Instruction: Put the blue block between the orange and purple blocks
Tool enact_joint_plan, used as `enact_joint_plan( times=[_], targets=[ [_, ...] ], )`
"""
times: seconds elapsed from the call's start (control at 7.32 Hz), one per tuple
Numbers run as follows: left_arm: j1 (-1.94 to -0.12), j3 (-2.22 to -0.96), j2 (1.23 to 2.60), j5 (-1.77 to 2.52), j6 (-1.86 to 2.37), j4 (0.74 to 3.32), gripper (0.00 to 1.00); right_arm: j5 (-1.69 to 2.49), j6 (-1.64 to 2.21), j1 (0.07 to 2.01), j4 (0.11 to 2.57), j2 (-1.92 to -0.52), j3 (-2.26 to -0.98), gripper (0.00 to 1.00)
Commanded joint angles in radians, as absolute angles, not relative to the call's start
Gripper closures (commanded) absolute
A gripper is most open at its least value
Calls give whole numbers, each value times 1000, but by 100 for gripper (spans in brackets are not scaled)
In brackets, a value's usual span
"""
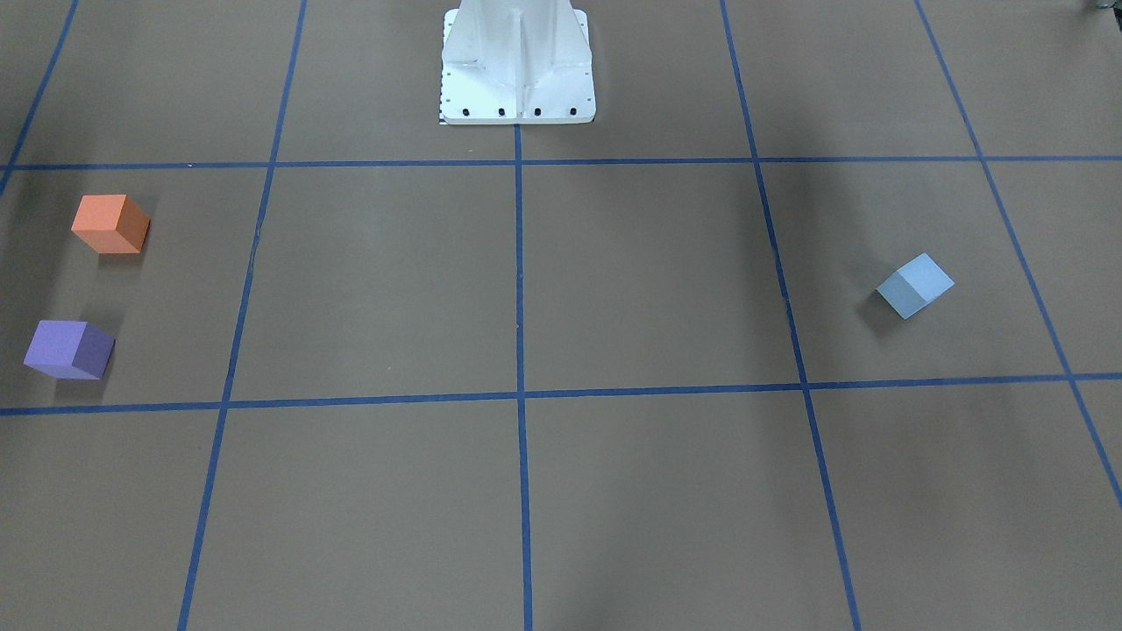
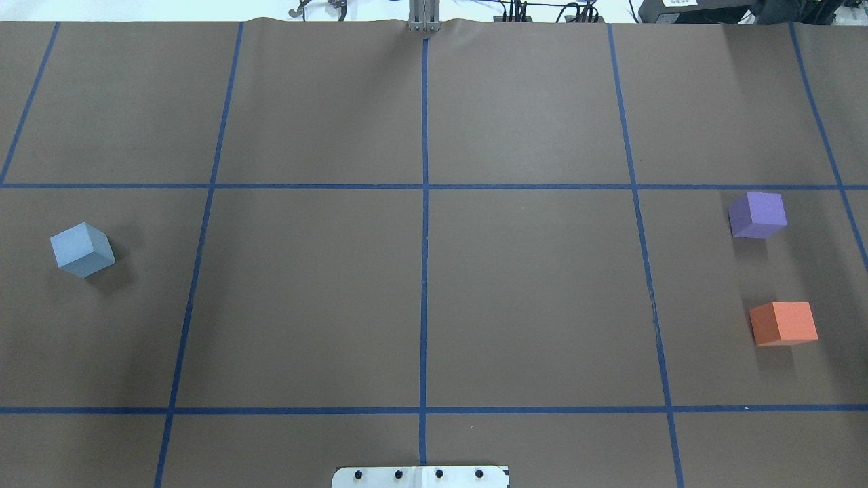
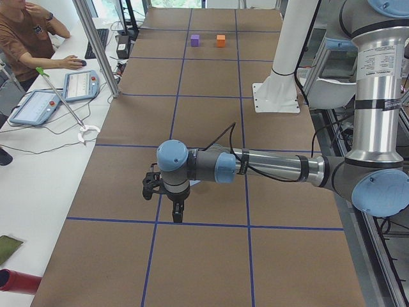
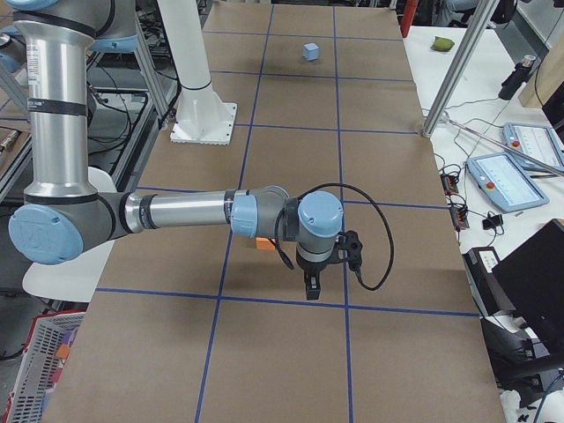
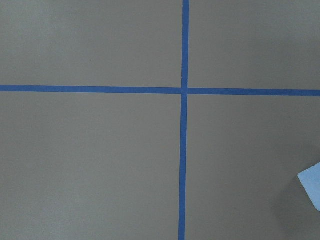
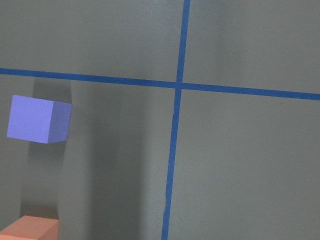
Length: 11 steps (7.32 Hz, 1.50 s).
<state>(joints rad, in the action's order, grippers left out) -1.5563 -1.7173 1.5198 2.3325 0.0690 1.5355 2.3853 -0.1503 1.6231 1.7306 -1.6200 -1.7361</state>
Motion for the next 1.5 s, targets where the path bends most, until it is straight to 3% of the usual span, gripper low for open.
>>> enact_joint_plan(
  times=[0.0, 0.82, 1.09, 1.37],
  targets=[
    [-1557, -1717, 1517, 2332, 69, 1536, 0, 2384, -150, 1623, 1732, -1617, -1741, 0],
    [-1462, -1758, 1618, 2330, 103, 1551, 0, 2398, -147, 1621, 1726, -1612, -1747, 0],
    [-1427, -1840, 1617, 2341, 123, 1551, 0, 2395, -144, 1606, 1726, -1608, -1747, 0],
    [-1340, -1841, 1617, 2370, 405, 1625, 0, 2395, -144, 1594, 1726, -1608, -1746, 0]
  ],
)
